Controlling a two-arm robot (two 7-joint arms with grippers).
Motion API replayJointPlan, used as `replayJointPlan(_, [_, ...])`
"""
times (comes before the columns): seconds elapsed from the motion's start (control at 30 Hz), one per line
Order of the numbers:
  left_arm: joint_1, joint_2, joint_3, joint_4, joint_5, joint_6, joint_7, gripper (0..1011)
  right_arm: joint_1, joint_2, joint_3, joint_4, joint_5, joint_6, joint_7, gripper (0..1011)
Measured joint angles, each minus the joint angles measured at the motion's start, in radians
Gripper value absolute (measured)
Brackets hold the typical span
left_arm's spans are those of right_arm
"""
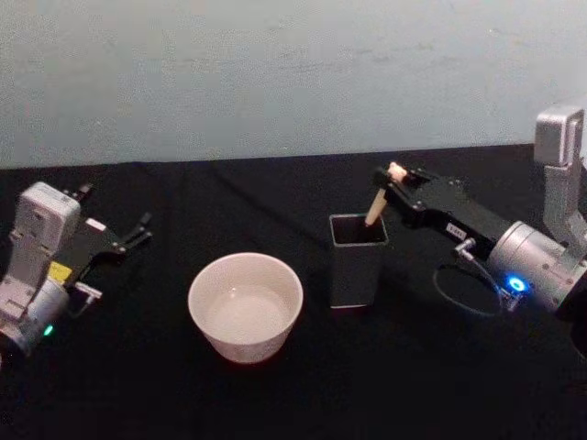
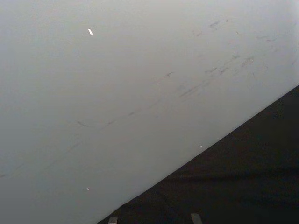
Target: Pick up the stirring spoon with one hand, stir inside the cup, then place it back in its original position.
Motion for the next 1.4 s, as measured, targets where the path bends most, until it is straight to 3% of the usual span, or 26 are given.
replayJointPlan(0.87, [0.000,0.000,0.000,0.000,0.000,0.000,0.000,1001,-0.020,0.053,0.043,-0.102,0.144,-0.011,-0.006,216])
replayJointPlan(1.4, [0.000,0.000,0.000,0.000,0.000,0.000,0.000,1001,0.012,0.057,0.026,-0.111,0.191,-0.026,-0.004,216])
